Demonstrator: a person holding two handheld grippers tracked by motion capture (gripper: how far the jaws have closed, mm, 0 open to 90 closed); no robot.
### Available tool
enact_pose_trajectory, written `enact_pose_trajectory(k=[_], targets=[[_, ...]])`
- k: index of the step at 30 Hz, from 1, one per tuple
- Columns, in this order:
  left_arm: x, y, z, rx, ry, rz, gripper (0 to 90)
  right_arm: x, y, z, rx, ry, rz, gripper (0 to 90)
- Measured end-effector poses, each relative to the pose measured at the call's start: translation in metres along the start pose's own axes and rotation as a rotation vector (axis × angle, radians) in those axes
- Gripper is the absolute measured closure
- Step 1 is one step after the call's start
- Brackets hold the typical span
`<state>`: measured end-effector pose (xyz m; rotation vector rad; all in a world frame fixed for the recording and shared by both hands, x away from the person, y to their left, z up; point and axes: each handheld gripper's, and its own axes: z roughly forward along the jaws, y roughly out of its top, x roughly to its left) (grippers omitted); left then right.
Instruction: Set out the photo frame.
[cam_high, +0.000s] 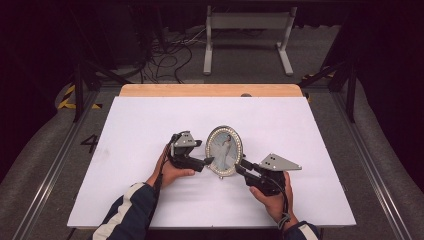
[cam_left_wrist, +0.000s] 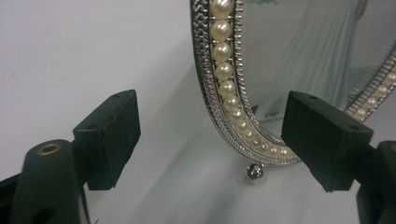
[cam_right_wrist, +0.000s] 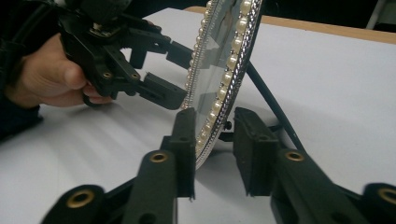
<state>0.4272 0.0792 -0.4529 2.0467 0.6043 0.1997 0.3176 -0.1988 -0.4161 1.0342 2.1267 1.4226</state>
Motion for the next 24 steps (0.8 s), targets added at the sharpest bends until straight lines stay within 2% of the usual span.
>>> enact_pose_trajectory(k=[1, 3, 4, 7, 11, 12, 15, 20, 21, 24], targets=[[0.001, 0.0, 0.001, -0.004, -0.012, -0.013, 21.7, 0.0, 0.0, 0.0, -0.008, 0.001, 0.006, 76.6], [0.002, 0.001, 0.002, -0.008, -0.04, -0.003, 22.3, -0.001, -0.001, 0.0, -0.005, 0.002, 0.012, 80.3], [0.001, 0.002, 0.002, -0.007, -0.044, 0.008, 24.2, -0.002, -0.001, 0.001, -0.002, -0.002, 0.014, 80.9], [-0.002, 0.005, -0.001, -0.015, -0.047, 0.006, 30.6, -0.002, -0.001, 0.001, -0.001, 0.0, 0.015, 81.7], [-0.006, 0.007, -0.002, -0.026, -0.074, 0.01, 36.6, -0.001, 0.0, 0.002, -0.002, -0.004, 0.016, 81.7], [-0.008, 0.008, -0.002, -0.019, -0.091, 0.03, 36.6, -0.001, 0.0, 0.002, 0.0, -0.005, 0.015, 81.8], [-0.011, 0.009, -0.001, -0.009, -0.074, 0.037, 38.3, -0.001, 0.0, 0.001, -0.001, -0.007, 0.019, 81.7], [-0.01, 0.008, -0.004, -0.009, -0.076, 0.015, 42.3, -0.002, 0.0, 0.002, -0.002, -0.008, 0.022, 81.8], [-0.01, 0.007, -0.006, -0.01, -0.078, -0.002, 43.0, -0.003, 0.0, 0.002, -0.003, -0.006, 0.025, 81.7], [-0.011, 0.007, -0.008, -0.006, -0.072, -0.001, 43.3, -0.005, 0.0, 0.003, -0.002, -0.007, 0.027, 82.1]])
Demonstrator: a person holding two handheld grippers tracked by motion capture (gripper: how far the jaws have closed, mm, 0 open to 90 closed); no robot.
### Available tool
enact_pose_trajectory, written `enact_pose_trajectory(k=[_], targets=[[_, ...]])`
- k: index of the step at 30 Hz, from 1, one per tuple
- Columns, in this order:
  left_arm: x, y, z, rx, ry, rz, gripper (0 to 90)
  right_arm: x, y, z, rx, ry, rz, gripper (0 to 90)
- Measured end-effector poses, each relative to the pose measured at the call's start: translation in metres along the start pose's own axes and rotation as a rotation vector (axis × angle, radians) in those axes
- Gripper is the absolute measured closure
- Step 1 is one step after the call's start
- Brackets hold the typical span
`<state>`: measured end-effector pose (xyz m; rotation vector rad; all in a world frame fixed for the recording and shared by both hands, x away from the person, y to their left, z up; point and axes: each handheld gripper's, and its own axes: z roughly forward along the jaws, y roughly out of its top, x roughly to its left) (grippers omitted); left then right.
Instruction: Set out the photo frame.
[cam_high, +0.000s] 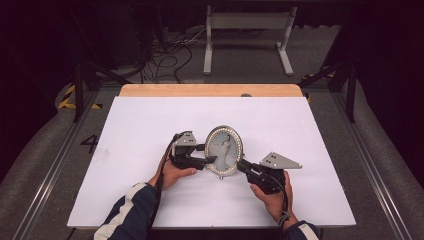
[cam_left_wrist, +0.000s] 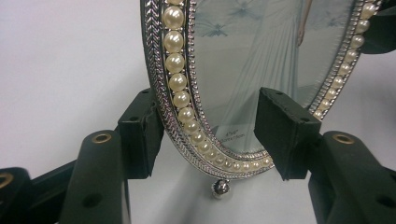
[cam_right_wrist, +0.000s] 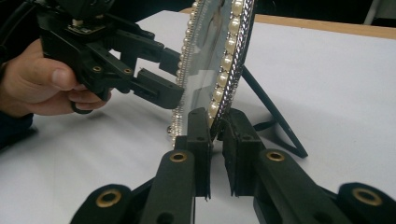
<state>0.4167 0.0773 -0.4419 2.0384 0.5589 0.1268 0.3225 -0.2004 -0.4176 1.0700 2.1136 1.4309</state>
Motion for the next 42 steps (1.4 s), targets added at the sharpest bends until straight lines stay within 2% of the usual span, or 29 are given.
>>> enact_pose_trajectory(k=[8, 9, 14, 19, 26, 29, 31, 36, 42], targets=[[-0.006, -0.003, -0.004, 0.028, 0.056, 0.025, 43.1, -0.003, 0.002, 0.004, 0.0, 0.007, 0.008, 81.8], [-0.009, -0.003, -0.005, 0.04, 0.08, 0.042, 42.9, -0.004, 0.003, 0.005, 0.002, 0.009, 0.006, 81.5], [-0.013, -0.005, -0.01, 0.031, 0.074, 0.033, 43.2, -0.007, 0.003, 0.007, 0.005, 0.002, 0.009, 80.4], [-0.017, -0.004, -0.013, 0.068, 0.112, 0.088, 45.0, -0.008, 0.003, 0.008, 0.008, -0.007, 0.014, 79.9], [-0.013, -0.005, -0.014, 0.035, 0.089, 0.053, 44.3, -0.006, 0.003, 0.009, -0.003, -0.01, 0.012, 80.0], [-0.012, -0.005, -0.015, 0.015, 0.092, 0.043, 44.1, -0.006, 0.003, 0.009, -0.002, -0.007, 0.012, 79.4], [-0.011, -0.004, -0.018, -0.013, 0.11, 0.045, 44.1, -0.005, 0.003, 0.01, 0.004, -0.011, 0.013, 78.9], [-0.011, -0.004, -0.021, -0.032, 0.132, 0.051, 52.0, -0.003, 0.002, 0.01, 0.008, -0.015, 0.008, 78.2], [-0.007, -0.006, -0.021, -0.029, 0.131, 0.037, 63.4, -0.001, 0.001, 0.012, 0.011, -0.024, 0.004, 79.1]])
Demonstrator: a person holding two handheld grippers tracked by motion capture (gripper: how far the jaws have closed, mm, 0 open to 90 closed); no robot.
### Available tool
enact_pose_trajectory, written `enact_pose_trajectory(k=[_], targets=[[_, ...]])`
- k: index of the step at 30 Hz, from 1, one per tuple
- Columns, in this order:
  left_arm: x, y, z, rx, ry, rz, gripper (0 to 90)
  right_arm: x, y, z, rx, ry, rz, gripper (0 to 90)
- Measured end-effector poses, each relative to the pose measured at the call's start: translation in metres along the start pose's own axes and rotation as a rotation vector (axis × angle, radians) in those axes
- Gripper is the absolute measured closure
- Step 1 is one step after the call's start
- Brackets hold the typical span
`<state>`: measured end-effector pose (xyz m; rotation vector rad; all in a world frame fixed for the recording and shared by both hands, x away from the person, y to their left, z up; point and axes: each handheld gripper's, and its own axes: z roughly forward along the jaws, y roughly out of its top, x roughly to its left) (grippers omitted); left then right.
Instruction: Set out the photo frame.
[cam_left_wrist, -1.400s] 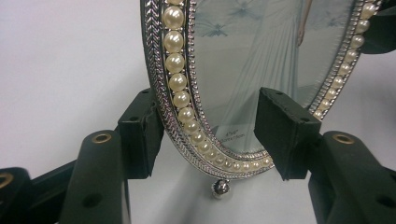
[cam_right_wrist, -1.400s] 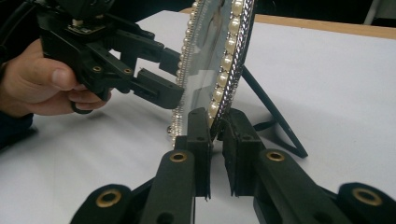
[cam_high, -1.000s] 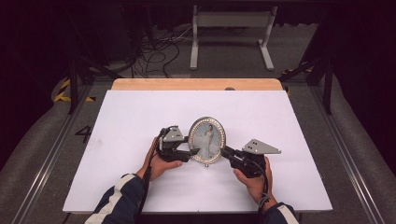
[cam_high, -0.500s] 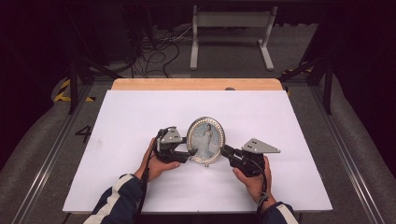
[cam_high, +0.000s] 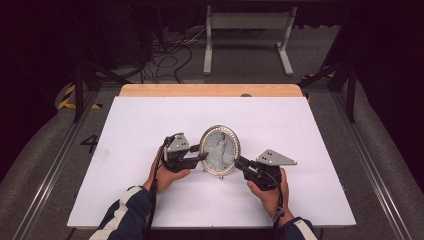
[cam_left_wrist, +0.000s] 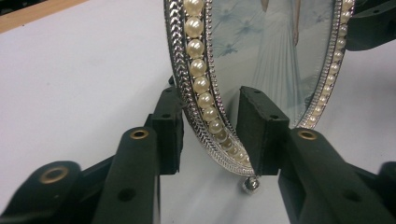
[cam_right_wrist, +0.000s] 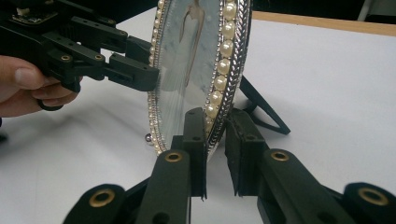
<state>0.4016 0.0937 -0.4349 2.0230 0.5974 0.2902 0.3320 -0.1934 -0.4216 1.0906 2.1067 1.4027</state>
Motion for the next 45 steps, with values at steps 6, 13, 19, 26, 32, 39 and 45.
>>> enact_pose_trajectory(k=[6, 13, 19, 26, 32, 39, 45], targets=[[-0.002, 0.001, -0.001, 0.004, -0.001, 0.009, 64.8, -0.003, 0.0, 0.0, 0.002, 0.003, 0.019, 78.6], [-0.003, 0.0, -0.001, 0.02, -0.019, 0.004, 64.9, -0.004, 0.002, 0.001, -0.01, -0.011, 0.031, 77.1], [-0.01, 0.0, 0.0, 0.029, -0.022, 0.039, 66.4, -0.011, 0.003, 0.003, -0.013, -0.033, 0.063, 76.4], [-0.011, 0.0, -0.001, 0.03, -0.019, 0.041, 66.8, -0.013, 0.003, 0.004, -0.01, -0.032, 0.063, 76.0], [-0.012, -0.001, -0.003, 0.034, -0.017, 0.035, 66.8, -0.012, 0.004, 0.006, -0.007, -0.035, 0.045, 75.3], [-0.012, -0.003, -0.004, 0.036, -0.016, 0.024, 66.7, -0.011, 0.006, 0.007, -0.005, -0.032, 0.028, 75.2], [-0.013, -0.004, -0.005, 0.037, -0.014, 0.021, 66.6, -0.01, 0.006, 0.008, -0.005, -0.035, 0.018, 74.2]])
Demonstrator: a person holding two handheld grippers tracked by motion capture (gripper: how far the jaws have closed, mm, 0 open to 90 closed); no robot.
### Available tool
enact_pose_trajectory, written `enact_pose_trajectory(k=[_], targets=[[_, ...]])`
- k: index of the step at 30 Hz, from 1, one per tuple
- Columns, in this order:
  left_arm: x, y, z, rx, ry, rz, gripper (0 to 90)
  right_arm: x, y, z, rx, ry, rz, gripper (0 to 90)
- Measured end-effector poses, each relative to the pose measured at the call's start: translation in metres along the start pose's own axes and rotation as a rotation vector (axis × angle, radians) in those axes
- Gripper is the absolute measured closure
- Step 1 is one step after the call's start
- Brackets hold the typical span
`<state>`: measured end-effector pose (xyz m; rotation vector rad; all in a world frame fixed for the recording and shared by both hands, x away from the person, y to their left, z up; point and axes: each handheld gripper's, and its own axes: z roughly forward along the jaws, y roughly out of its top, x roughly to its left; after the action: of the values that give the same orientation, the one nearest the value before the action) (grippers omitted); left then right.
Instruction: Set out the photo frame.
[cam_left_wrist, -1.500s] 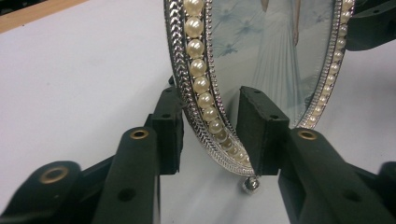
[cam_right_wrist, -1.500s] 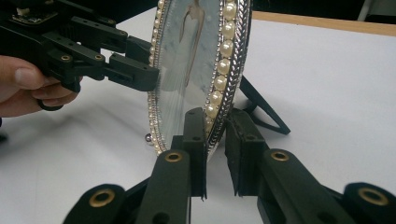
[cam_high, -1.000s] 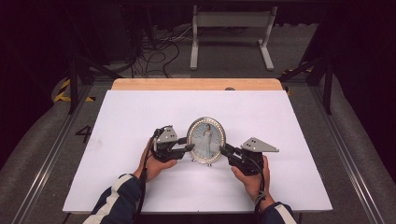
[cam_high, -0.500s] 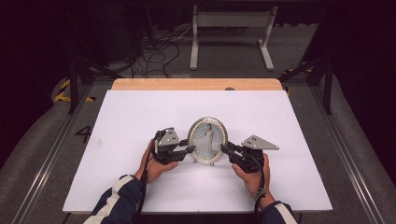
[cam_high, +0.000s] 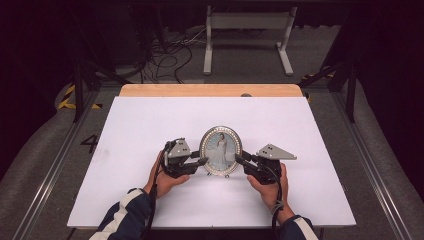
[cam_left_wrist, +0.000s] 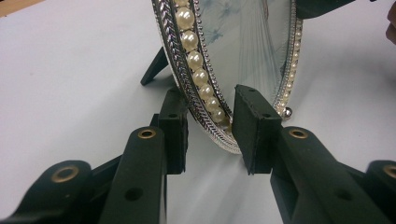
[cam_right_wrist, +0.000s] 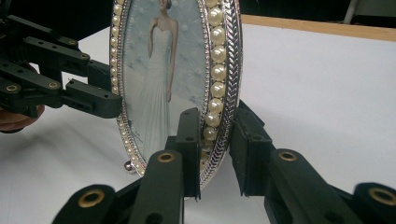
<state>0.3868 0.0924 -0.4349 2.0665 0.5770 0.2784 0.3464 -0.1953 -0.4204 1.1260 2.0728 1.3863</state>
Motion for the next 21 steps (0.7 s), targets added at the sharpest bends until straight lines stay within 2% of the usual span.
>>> enact_pose_trajectory(k=[10, 14, 16, 21], targets=[[-0.0021, -0.0001, -0.0008, 0.005, 0.006, 0.003, 66.1, 0.0002, 0.002, 0.0041, 0.005, 0.004, -0.005, 72.1], [-0.0049, 0.0013, -0.0024, 0.011, 0.009, 0.026, 66.0, -0.0012, 0.0026, 0.0062, 0.011, -0.005, -0.006, 71.9], [-0.0044, 0.0009, -0.0021, 0.016, 0.007, 0.028, 65.5, -0.0018, 0.0029, 0.0067, 0.009, 0.005, -0.002, 72.2], [-0.005, -0.0008, -0.0007, 0.03, 0.005, 0.03, 65.1, 0.0007, 0.0049, 0.0075, 0.007, -0.004, -0.022, 72.2]])
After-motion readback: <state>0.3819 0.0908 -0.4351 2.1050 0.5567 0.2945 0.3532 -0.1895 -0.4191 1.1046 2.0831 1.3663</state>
